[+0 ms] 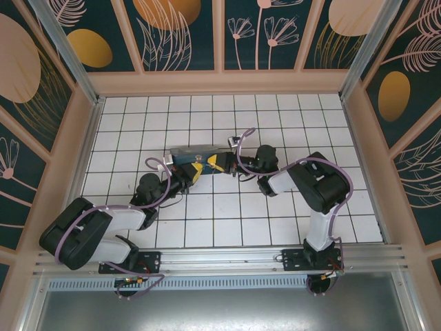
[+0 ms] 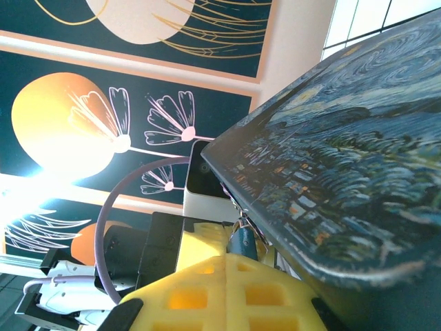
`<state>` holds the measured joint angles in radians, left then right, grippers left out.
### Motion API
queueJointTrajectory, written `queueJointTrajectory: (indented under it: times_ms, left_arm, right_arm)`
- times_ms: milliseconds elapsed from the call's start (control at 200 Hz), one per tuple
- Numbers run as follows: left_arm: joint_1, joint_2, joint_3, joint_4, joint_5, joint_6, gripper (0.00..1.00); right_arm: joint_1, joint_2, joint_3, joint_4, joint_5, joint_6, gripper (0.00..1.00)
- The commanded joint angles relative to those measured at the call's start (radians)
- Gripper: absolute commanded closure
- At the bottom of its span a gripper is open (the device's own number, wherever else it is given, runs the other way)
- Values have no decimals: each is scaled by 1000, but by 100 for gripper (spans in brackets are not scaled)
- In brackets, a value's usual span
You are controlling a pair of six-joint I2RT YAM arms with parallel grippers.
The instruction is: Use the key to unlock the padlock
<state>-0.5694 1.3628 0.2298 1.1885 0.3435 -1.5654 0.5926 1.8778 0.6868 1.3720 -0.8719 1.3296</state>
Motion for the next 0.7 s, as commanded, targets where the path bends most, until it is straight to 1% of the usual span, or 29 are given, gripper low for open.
queueJointTrajectory:
  times_ms: [0, 180, 500, 691]
  left_arm:
    - [-42, -28, 49, 292, 249, -9, 100]
    - [-40, -46, 43, 230, 227, 10, 100]
    - [-39, -98, 47, 68, 199, 61, 100]
    - [-34, -103, 47, 50, 196, 64, 100]
  right_arm:
    - [11, -28, 8, -105, 81, -35, 100]
    - [8, -90, -36, -184, 124, -77, 100]
    - [18, -171, -83, -258, 175, -104, 100]
    - [26, -190, -108, -282, 201, -110, 100]
